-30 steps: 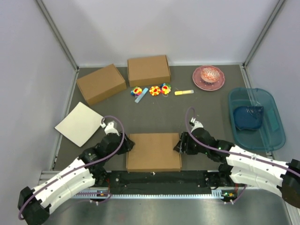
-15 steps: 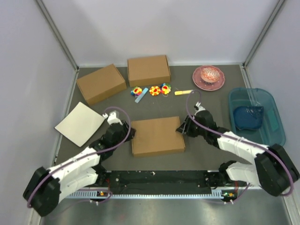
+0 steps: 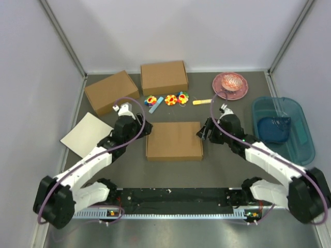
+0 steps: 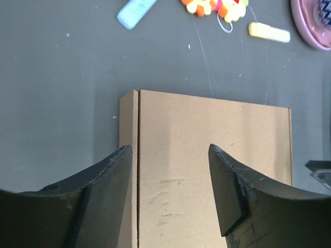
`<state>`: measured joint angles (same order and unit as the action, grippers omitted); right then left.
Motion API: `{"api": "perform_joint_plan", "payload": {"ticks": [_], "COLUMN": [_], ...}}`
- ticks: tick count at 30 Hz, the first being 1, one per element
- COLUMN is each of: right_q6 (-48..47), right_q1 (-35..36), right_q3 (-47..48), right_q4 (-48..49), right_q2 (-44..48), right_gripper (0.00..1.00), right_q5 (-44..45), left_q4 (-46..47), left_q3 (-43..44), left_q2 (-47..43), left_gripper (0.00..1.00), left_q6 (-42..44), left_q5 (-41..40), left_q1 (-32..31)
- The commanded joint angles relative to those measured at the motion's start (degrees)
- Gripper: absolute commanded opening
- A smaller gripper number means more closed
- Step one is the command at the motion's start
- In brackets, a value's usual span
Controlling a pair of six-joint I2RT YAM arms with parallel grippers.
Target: Fold the paper box
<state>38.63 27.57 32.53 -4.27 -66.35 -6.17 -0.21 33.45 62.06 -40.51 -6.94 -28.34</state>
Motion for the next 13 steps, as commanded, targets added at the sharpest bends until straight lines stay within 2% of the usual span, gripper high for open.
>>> {"api": "perform_joint_plan", "payload": {"ticks": [1, 2, 3, 6, 10, 13], "right_q6": [-2.86, -3.3, -3.21, -2.95, -3.04, -3.48], "right_q1": [-0.42, -0.33, -0.33, -0.24, -0.24, -0.15], "right_q3": [5.95, 6.05, 6.14, 5.26, 2.72, 1.92], "right_q4": [-9.59, -10.31, -11.27, -13.83, -15.94, -16.99], "right_q2": [12.28, 14.03, 16.05, 22.56, 27.58, 28.55], "right_gripper": [0.74, 0.74, 0.84, 0.99, 0.99, 0.99], "right_q5": [5.99, 7.39, 7.84, 9.6, 11.53, 12.15], "left_q4": [-13.64, -15.33, -16.57, -19.56, -22.2, -22.81], "left_q3": [4.34, 4.78, 5.3, 4.7, 3.47, 2.67], "left_q2": [-6.16, -7.73, -8.53, -11.61, -15.12, -17.5], "left_gripper": [0.67, 0.68, 0.68, 0.68, 0.65, 0.67], "left_q6": [1.75, 1.67, 1.49, 0.52, -1.76, -0.45], "left_q5": [-5.45, -5.97, -5.89, -4.4, -4.31, -4.57], "left_q1": [0.04, 0.12, 0.04, 0.04, 0.04, 0.04]}}
